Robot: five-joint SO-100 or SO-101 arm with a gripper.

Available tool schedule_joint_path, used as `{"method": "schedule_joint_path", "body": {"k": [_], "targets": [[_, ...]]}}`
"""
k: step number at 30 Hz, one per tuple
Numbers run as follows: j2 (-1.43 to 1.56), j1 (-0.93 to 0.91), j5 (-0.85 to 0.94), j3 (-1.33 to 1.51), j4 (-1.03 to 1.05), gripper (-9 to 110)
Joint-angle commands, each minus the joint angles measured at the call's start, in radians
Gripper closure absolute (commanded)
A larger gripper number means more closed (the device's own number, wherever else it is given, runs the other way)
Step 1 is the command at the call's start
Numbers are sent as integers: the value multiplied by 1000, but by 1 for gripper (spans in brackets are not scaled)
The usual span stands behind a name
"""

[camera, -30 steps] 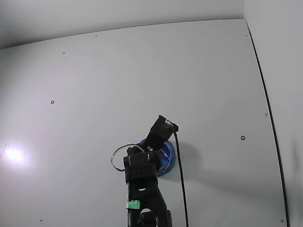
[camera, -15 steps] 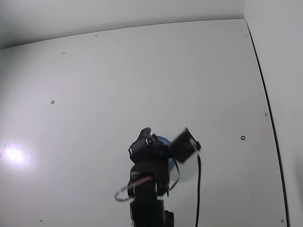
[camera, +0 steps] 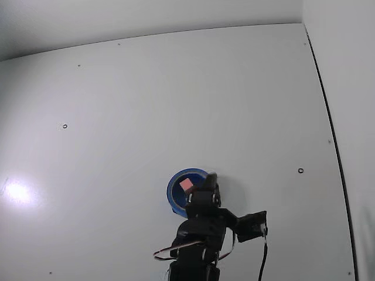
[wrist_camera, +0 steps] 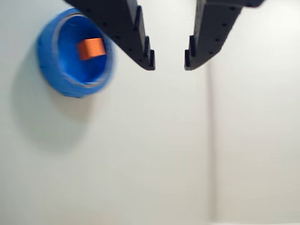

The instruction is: Grasp a block and put it in the bin.

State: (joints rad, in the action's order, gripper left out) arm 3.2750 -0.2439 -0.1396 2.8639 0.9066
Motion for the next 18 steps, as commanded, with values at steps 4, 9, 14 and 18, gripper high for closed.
{"method": "schedule_joint_path", "body": {"k": [4, 9, 14, 18], "targets": [[-5, 41, -15, 212, 97, 102], [-3, 158, -14, 222, 227, 102], [-3, 233, -17, 224, 247, 102], [-3, 241, -11, 224, 247, 102]]}}
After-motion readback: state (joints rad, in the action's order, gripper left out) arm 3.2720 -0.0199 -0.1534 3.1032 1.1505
